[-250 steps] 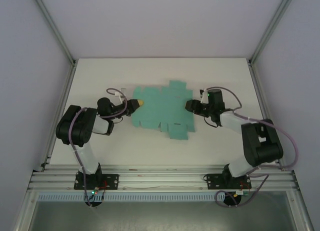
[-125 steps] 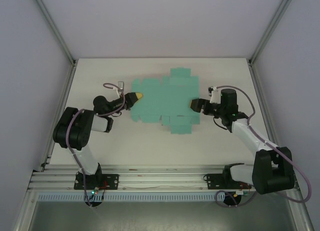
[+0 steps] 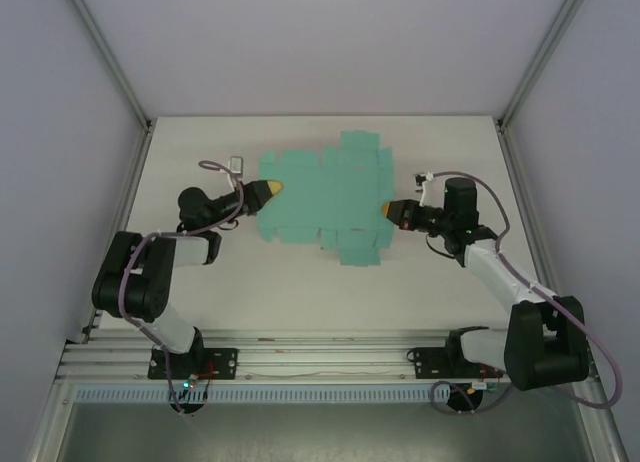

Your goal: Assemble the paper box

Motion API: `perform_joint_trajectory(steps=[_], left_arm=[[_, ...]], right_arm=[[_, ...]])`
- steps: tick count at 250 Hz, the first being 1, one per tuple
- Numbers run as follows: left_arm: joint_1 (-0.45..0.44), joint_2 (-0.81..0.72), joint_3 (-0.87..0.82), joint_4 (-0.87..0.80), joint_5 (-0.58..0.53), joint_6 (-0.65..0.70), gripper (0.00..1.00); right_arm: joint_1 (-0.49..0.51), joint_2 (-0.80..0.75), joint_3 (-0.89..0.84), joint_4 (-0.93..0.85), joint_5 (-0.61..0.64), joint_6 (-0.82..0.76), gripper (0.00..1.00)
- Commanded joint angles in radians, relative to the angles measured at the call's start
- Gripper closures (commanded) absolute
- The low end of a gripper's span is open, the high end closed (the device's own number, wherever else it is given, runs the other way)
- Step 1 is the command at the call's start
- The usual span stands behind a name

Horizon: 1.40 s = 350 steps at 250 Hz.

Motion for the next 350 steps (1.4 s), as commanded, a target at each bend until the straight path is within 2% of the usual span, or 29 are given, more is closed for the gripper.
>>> perform_joint_trajectory(steps=[1,10,22,25,38,54,86,110,129,154,176,192,214,248,290,320,350], left_arm=[[0.009,-0.101,0.021,-0.272,-0.019,0.222,0.77],[0.010,-0.139,0.031,-0.424,-0.051,0.319,0.43],[0.008,-0.197,0.059,-0.674,-0.122,0.478,0.04],[0.008,-0.212,0.067,-0.740,-0.149,0.516,0.01],[0.005,-0.274,0.095,-1.000,-0.288,0.647,0.00],[0.000,-0.345,0.117,-1.203,-0.468,0.765,0.00],[-0.002,-0.458,0.121,-1.406,-0.749,0.843,0.00],[-0.003,-0.515,0.114,-1.468,-0.857,0.843,0.00],[-0.003,-0.530,0.117,-1.483,-0.852,0.828,0.00],[-0.005,-0.514,0.127,-1.466,-0.774,0.803,0.00],[-0.017,-0.488,0.141,-1.437,-0.708,0.791,0.00],[-0.031,-0.469,0.156,-1.420,-0.688,0.786,0.00],[-0.048,-0.436,0.183,-1.397,-0.658,0.777,0.00],[-0.069,-0.372,0.232,-1.355,-0.573,0.743,0.00],[-0.121,-0.309,0.320,-1.361,-0.544,0.731,0.00],[-0.151,-0.273,0.369,-1.367,-0.548,0.718,0.00],[-0.184,-0.237,0.394,-1.353,-0.542,0.696,0.00]], right_arm=[[-0.001,-0.028,0.034,-0.060,-0.001,-0.059,1.00],[-0.001,-0.030,0.034,-0.070,0.002,-0.071,1.00],[-0.001,-0.029,0.033,-0.084,-0.002,-0.096,1.00],[0.000,-0.029,0.033,-0.090,-0.004,-0.102,1.00],[0.000,-0.024,0.040,-0.123,0.004,-0.128,1.00],[-0.001,-0.015,0.046,-0.171,0.009,-0.183,1.00],[0.005,0.019,0.063,-0.236,0.035,-0.259,1.00],[0.025,0.058,0.097,-0.308,0.126,-0.344,1.00],[0.079,0.093,0.144,-0.382,0.288,-0.432,1.00],[0.201,0.147,0.220,-0.467,0.560,-0.585,1.00],[0.303,0.188,0.252,-0.415,0.824,-0.675,0.99],[0.345,0.207,0.264,-0.346,0.941,-0.732,0.99],[0.377,0.214,0.258,-0.235,0.990,-0.817,0.98],[0.463,0.218,0.197,-0.070,1.041,-1.064,0.98],[0.599,0.321,0.171,0.123,1.270,-1.354,0.98],[0.640,0.397,0.188,0.231,1.317,-1.447,0.98],[0.648,0.399,0.171,0.312,1.281,-1.471,0.99]])
